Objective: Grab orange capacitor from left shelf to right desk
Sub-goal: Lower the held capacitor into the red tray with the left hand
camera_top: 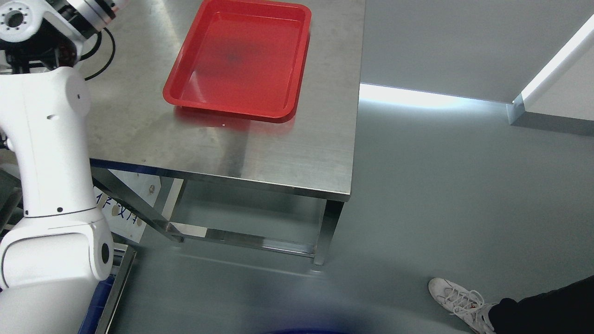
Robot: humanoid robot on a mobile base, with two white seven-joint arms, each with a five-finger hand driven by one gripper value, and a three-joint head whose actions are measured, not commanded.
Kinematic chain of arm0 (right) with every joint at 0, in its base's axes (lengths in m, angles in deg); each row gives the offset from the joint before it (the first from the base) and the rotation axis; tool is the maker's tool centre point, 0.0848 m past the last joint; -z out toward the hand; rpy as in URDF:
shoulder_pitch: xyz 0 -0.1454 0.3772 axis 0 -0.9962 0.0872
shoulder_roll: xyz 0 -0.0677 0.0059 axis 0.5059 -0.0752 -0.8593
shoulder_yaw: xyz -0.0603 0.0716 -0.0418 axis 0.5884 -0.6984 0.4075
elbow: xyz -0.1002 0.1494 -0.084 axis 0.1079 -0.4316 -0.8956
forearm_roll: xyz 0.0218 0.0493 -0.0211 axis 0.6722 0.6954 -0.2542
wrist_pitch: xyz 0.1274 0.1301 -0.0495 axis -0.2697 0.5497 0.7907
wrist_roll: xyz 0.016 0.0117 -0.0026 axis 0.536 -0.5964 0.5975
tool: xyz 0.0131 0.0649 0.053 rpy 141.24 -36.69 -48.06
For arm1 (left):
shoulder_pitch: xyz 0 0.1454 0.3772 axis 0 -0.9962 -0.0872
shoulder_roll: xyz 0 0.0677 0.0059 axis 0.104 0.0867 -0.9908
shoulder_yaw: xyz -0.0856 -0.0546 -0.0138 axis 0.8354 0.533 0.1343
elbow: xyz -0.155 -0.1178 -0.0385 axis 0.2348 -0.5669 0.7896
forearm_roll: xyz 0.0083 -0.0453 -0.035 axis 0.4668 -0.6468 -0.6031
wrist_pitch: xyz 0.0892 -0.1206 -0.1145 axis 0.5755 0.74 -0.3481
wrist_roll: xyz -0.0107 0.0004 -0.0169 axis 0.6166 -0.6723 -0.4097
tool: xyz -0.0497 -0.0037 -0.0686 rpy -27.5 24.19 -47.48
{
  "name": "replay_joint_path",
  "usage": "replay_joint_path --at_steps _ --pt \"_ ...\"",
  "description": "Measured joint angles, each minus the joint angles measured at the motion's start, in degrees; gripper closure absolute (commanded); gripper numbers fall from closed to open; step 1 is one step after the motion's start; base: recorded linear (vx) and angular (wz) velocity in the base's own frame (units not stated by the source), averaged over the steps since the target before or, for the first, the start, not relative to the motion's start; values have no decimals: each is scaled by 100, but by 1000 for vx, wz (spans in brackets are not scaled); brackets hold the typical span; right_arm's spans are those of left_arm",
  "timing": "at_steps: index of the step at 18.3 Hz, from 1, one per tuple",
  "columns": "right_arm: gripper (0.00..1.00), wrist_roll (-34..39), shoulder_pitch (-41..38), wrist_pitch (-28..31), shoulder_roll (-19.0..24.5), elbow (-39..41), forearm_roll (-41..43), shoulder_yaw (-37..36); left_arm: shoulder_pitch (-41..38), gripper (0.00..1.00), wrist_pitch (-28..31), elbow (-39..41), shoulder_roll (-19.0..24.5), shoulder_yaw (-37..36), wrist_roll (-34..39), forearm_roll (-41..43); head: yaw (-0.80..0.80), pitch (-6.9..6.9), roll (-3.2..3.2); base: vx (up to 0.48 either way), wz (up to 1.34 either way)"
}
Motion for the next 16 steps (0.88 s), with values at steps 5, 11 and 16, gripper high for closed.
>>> replay_joint_path --at_steps 5,11,16 --pt "0 10 1 7 0 0 0 0 92 95 -305 -610 -342 -476 -3 326 0 0 0 48 13" --pt "0 17 0 34 0 0 0 0 15 94 -435 -1037 -565 -949 57 467 0 0 0 1 0" --pt "0 21 0 -2 0 0 0 0 -57 94 -680 -1346 -680 -1269 133 554 0 0 0 -2 0"
